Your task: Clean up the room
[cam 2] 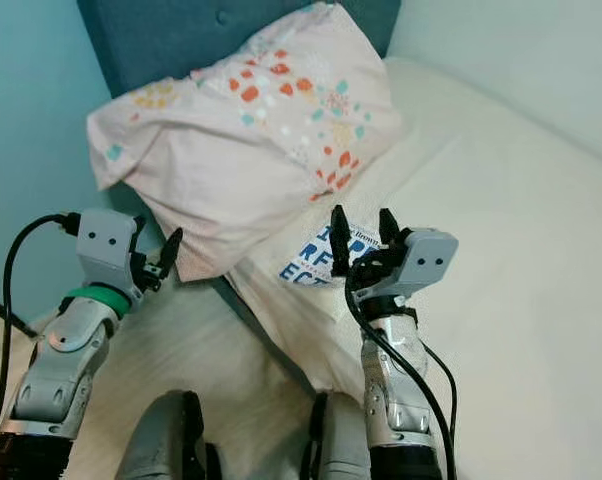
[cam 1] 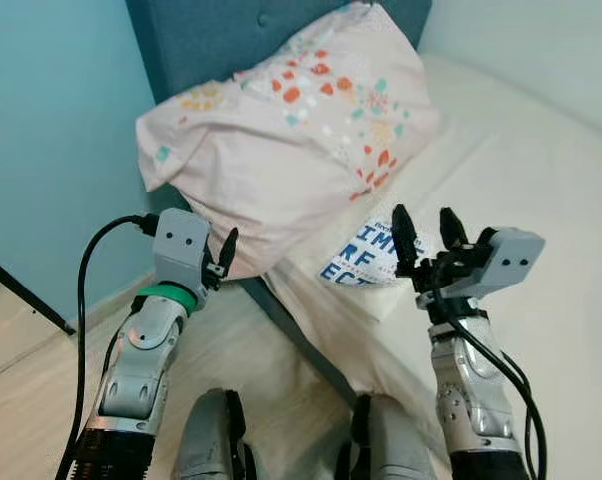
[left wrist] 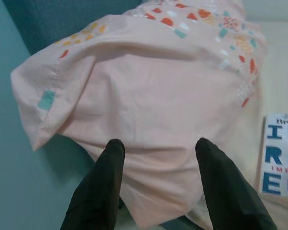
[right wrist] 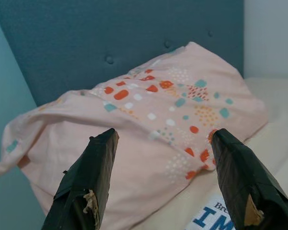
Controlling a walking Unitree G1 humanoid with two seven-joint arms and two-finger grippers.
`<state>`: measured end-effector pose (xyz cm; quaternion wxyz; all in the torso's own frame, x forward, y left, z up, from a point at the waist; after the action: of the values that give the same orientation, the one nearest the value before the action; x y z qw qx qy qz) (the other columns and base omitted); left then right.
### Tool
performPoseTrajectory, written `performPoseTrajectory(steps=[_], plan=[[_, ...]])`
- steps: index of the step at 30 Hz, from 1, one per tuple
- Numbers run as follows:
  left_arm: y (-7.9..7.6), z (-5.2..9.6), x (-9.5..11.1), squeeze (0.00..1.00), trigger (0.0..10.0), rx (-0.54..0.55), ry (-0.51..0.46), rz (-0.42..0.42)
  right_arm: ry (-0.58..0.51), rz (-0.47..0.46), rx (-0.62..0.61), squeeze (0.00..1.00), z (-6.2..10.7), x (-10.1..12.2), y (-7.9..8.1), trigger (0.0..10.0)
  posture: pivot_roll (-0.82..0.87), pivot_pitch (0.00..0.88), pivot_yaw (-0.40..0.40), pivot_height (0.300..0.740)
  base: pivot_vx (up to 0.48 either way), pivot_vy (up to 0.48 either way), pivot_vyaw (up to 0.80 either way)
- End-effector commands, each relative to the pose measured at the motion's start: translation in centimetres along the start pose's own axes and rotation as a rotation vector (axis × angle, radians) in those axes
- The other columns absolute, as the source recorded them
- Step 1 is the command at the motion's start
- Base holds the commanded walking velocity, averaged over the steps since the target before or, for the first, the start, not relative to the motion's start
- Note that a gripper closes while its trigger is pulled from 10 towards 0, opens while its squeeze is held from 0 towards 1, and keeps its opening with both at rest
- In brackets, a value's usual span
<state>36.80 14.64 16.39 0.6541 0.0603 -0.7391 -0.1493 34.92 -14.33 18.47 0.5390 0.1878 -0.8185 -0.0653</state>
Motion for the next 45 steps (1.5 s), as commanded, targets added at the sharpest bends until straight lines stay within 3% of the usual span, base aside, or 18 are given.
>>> performPoseTrajectory(steps=[1, 17, 45], plan=[[-0.1, 0.0, -1.0, 0.0, 10.0, 0.006, 0.034, 0.019, 0.048, 0.001, -0.024, 0.0, 0.6, -1.1, -0.5, 10.0, 0.07, 0.071, 0.011, 0.664, 0.0, 0.0, 0.0], [-1.0, -0.4, -2.0, 0.0, 10.0, -0.006, 0.059, 0.045, 0.084, 0.012, -0.046, 0.0, 0.8, -2.0, -0.9, 10.0, 0.06, 0.058, 0.019, 0.733, 0.0, 0.0, 0.0], [-1.3, -0.3, -2.3, 0.0, 10.0, -0.011, 0.061, 0.034, 0.115, -0.013, -0.074, 0.0, 1.0, -3.3, -1.3, 10.0, 0.06, 0.058, 0.026, 0.733, 0.0, 0.0, 0.0]])
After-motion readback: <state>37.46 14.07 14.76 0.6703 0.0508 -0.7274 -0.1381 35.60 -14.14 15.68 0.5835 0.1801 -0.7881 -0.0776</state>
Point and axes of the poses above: a point about 5 cm out from each wrist's last joint towards the gripper, its own z axis pointing back from the gripper into the wrist, its own x axis along the axis of the wrist's last joint, y = z × x, the point moved 6 cm from there along -z, pointing out of the wrist towards the gripper, and after that the axes turned 7 degrees about -z, right-handed, at the moved point
